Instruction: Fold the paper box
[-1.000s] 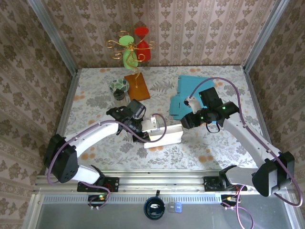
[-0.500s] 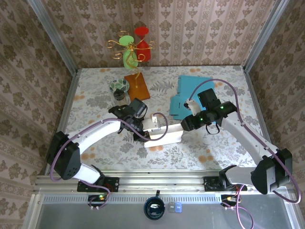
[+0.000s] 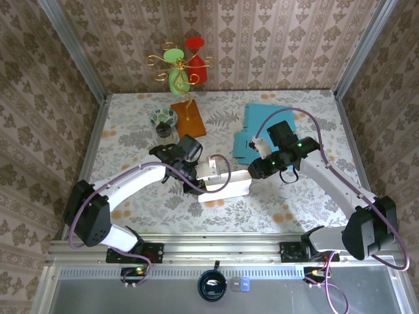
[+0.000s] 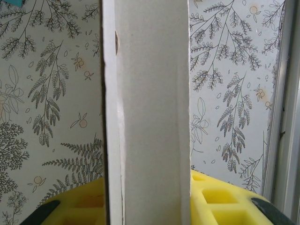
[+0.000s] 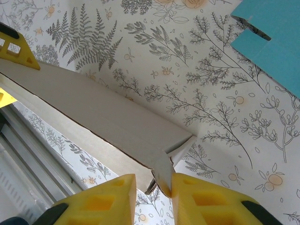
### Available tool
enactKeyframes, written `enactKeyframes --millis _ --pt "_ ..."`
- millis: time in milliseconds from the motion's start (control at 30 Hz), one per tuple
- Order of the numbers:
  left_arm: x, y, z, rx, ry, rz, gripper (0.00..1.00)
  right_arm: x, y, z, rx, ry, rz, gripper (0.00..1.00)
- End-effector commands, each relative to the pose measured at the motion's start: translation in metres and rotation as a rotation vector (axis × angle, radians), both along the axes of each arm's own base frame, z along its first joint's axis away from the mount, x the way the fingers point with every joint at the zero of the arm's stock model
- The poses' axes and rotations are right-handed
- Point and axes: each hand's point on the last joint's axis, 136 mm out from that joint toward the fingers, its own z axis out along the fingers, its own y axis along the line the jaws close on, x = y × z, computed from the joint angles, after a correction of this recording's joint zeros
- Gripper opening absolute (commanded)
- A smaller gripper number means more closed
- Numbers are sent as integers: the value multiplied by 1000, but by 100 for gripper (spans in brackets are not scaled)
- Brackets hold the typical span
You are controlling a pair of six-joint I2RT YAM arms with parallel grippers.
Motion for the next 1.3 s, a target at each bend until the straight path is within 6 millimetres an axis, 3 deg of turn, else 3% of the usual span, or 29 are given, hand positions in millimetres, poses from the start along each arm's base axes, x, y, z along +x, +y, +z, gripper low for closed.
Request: enactKeyframes --millis 0,833,1267 --pt "-3 4 -3 27 13 -13 32 -1 4 7 8 -3 18 26" --pt "1 0 -3 15 25 14 29 3 0 2 -125 -53 -20 0" --pt "6 -2 -3 12 30 55 23 -10 3 -2 -65 -12 -133 0"
